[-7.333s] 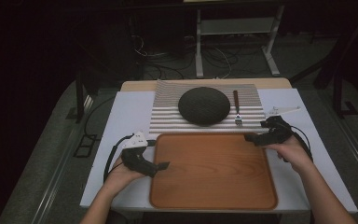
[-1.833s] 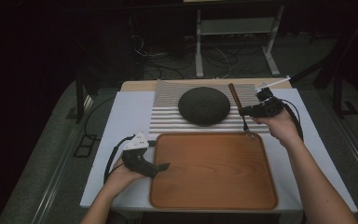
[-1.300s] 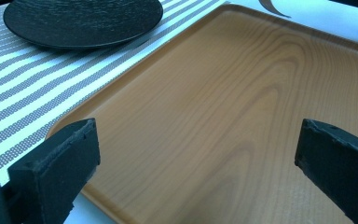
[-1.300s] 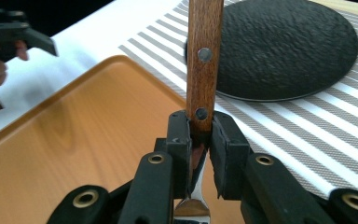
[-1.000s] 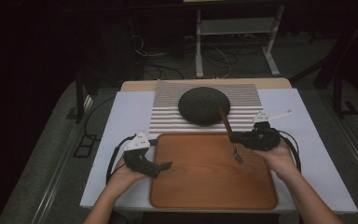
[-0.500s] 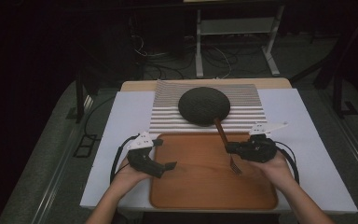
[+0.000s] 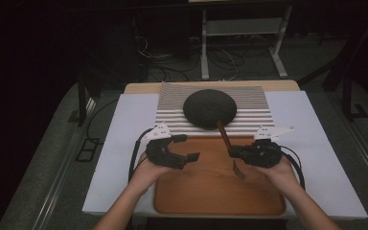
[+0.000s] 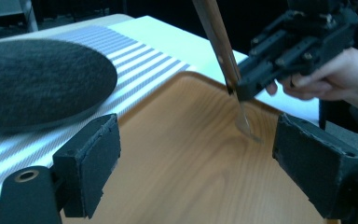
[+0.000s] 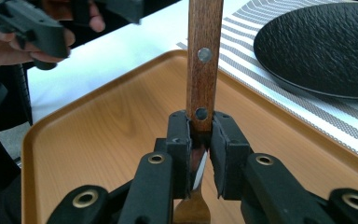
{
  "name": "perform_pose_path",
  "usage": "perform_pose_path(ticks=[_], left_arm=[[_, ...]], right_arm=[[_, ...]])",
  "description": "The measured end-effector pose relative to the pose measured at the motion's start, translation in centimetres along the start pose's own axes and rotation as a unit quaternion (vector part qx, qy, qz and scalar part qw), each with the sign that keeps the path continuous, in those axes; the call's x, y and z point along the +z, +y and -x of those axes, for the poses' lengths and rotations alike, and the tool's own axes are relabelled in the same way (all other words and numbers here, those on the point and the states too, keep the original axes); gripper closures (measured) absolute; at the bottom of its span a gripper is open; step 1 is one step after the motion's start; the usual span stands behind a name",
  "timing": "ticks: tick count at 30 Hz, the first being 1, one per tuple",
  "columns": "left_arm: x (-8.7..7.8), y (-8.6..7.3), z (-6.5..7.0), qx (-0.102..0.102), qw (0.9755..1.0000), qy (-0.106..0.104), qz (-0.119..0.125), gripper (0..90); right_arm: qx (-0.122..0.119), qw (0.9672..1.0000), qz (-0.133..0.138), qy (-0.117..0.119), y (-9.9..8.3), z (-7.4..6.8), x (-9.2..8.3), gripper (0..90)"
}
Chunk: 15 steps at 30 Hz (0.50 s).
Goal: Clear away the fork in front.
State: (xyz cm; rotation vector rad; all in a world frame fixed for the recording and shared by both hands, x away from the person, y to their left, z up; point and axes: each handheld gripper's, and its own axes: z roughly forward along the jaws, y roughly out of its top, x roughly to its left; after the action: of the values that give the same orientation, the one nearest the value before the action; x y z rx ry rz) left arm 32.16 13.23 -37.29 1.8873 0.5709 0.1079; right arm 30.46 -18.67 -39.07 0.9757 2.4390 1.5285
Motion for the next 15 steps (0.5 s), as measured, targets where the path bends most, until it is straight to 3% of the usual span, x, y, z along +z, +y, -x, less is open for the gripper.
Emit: perform_pose_path(ticks=[8,15], left_arm=[[2.4,1.9,-0.3,-0.001,0.9998,-0.018,0.011,19.8],[4.5,3.0,0.4,-0.001,0.999,-0.042,0.017,29.6]], right_arm=[[-0.002,1.0,0.006,0.002,0.1,-0.2,0.0,77.4],[-0.006,0.9999,0.007,0.005,0.1,-0.3,0.1,77.3]])
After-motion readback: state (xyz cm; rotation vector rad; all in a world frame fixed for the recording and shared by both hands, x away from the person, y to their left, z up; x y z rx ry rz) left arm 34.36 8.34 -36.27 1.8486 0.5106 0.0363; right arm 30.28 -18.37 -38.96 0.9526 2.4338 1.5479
